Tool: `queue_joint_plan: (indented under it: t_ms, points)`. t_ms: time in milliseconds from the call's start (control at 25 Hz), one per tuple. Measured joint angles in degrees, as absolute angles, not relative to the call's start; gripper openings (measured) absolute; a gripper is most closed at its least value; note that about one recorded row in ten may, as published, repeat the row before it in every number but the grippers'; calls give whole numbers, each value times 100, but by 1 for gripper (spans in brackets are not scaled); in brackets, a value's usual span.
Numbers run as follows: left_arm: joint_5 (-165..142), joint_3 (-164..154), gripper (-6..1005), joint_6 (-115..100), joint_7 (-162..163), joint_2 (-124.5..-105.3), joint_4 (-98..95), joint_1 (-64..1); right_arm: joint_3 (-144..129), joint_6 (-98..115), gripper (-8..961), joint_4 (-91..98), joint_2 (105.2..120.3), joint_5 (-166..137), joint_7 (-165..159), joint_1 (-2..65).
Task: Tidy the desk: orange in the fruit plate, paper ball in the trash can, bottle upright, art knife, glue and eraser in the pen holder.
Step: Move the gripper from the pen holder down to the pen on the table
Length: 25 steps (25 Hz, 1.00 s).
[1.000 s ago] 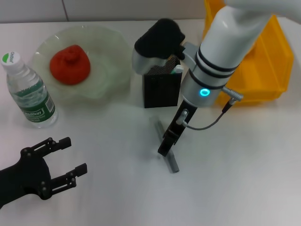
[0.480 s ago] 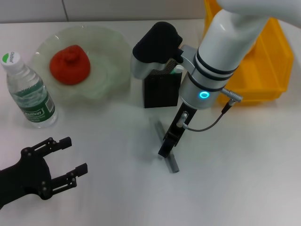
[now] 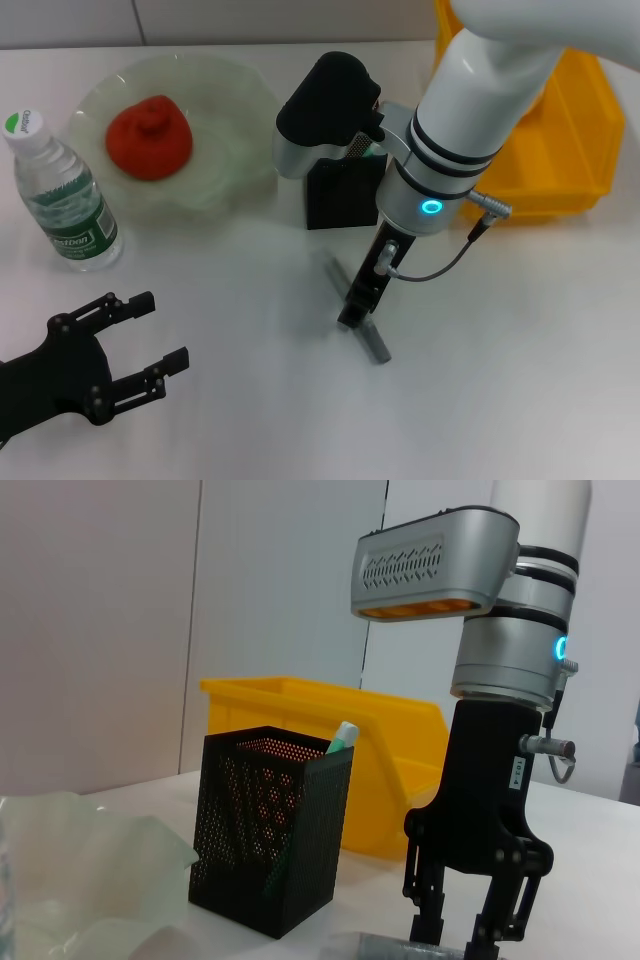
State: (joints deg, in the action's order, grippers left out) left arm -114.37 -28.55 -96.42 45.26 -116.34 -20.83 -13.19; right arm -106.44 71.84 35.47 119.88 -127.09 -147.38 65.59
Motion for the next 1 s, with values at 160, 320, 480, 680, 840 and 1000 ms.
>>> queue_joint_plan:
  t_ms: [160, 320, 480, 680, 840, 1000]
  points:
    - [-11447, -2856, 766, -9641, 4526, -11642, -2083, -1318, -10649, 7173, 556, 3549, 11988, -12721, -14706, 6560]
    - [-11450, -2859, 766, -9641, 4526, -11650, -2083, -1319, -10708, 7171, 503, 3555, 11988, -12732, -14683, 6565]
    - [-11443, -2863, 766, -9641, 4526, -11650, -2083, -1318, -10766, 7152, 479, 3569, 11988, -12735, -14612, 6565]
    - [-11447, -2854, 766, -9631, 4526, -11648, -2083, -1318, -10899, 7084, 454, 3622, 11988, -12736, -14562, 6556]
    - [-11449, -2854, 765, -9631, 4527, -11646, -2083, -1319, -10907, 7045, 396, 3622, 11988, -12736, -14521, 6551]
    - [-11456, -2854, 765, -9625, 4526, -11645, -2083, -1318, -10908, 7011, 338, 3628, 11988, -12736, -14471, 6548]
